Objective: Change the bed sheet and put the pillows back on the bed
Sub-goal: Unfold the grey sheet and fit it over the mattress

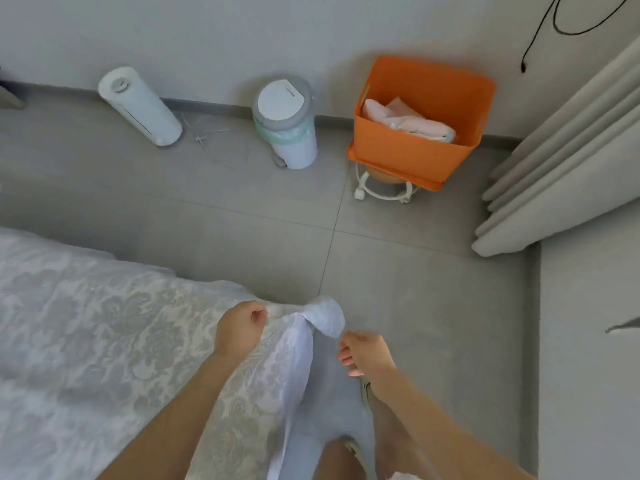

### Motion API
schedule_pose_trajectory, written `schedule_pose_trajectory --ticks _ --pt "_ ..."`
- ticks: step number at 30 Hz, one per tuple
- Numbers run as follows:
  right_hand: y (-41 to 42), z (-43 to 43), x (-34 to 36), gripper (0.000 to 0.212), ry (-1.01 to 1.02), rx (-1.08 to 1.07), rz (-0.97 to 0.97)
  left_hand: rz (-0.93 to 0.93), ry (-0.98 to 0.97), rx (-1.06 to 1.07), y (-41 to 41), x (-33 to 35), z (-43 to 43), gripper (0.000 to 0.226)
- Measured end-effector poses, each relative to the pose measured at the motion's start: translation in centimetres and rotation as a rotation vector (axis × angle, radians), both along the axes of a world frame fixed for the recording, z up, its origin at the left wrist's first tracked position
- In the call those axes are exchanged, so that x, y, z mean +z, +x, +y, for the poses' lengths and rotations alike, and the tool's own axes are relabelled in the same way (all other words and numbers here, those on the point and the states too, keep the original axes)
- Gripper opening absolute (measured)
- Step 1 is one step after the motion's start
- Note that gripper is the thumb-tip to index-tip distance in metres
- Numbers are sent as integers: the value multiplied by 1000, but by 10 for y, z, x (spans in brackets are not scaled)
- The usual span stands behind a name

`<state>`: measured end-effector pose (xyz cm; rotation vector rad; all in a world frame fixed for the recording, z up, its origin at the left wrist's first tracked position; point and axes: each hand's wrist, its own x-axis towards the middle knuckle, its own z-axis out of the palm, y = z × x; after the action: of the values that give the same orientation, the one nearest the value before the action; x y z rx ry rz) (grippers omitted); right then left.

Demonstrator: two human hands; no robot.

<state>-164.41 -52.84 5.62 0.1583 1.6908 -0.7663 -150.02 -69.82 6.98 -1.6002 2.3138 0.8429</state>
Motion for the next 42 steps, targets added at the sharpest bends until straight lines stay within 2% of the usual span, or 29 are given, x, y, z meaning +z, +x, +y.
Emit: schedule_pose_trajectory --ticks 6,8,12,15,18,20,23,26,28,29,31,34,36,39,42 --pt "9 -74 -106 28 58 89 -104 -70 -27 -175 -19 -98 -61 23" --pt "18 -91 -132 30 74 98 -154 -151 26 -261 -22 -134 -76 39" --pt "36 -110 -174 24 45 -18 -264 -338 190 -483 -25 -193 -91 44" --pt "52 -111 -198 25 28 -108 -282 -363 314 -462 -32 -211 -104 58" --pt "59 -113 -209 23 49 -169 -260 -465 378 -620 -35 -215 -104 75" --pt "61 -115 -211 31 57 -199 -224 -500 395 -687 -34 -214 -101 77" --pt "66 -116 -203 37 55 -267 -145 -522 457 -653 -37 -206 -100 80" --pt "67 -118 -184 27 -18 -360 -22 -433 384 -691 -28 -189 -100 82" --pt "70 -121 -173 21 -98 -356 98 -284 285 -680 -15 -169 -96 68" --pt "74 -123 -167 25 -143 -338 140 -204 236 -654 -9 -157 -94 60" --pt "85 -124 -156 52 -217 -289 183 -86 138 -674 1 -140 -91 57" --pt "98 -121 -140 78 -232 -285 103 -30 99 -727 8 -131 -90 58" --pt "100 -116 -129 75 -240 -304 43 -35 109 -713 9 -127 -90 61" --pt "98 -108 -117 56 -301 -331 9 -7 103 -661 17 -114 -88 64" --pt "95 -104 -107 62 -303 -370 -63 70 135 -570 32 -85 -88 64"
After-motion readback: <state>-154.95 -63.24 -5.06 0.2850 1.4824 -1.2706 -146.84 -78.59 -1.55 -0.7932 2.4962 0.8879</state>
